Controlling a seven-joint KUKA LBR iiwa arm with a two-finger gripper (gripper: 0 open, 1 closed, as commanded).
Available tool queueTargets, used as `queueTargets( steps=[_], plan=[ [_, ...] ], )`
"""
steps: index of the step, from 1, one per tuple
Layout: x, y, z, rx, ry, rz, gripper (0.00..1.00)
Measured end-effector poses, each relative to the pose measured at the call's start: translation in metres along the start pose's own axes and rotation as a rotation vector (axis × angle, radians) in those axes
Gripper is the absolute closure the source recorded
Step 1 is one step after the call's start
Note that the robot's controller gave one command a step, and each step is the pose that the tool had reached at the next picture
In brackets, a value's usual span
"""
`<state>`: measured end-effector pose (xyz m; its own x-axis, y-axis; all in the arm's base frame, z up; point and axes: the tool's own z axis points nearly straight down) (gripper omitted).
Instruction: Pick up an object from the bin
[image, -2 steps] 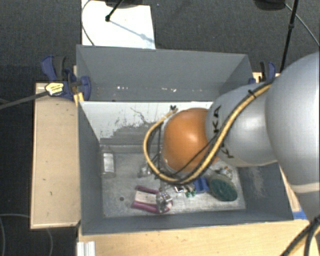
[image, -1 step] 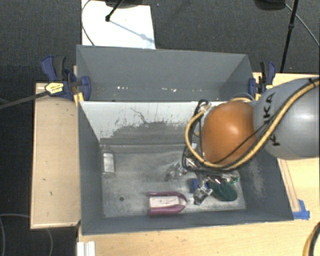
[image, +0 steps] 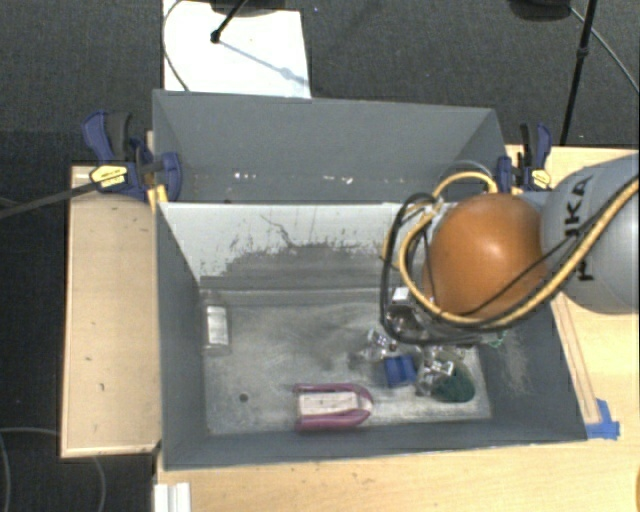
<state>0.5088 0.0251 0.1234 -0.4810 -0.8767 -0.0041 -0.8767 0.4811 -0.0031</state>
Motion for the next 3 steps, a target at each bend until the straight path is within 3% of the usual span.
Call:
queueTargets(
  steps=[1, 2, 3],
  plan=[
    [0.01, -0.066, 0.052, -0.001, -0.002, 0.153, 0.0],
    [0.006, -0.005, 0.05, -0.002, 0.001, 0.301, 0.0],
    [0.038, -0.067, 0.031, 0.003, 0.002, 0.191, 0.0]
  ],
)
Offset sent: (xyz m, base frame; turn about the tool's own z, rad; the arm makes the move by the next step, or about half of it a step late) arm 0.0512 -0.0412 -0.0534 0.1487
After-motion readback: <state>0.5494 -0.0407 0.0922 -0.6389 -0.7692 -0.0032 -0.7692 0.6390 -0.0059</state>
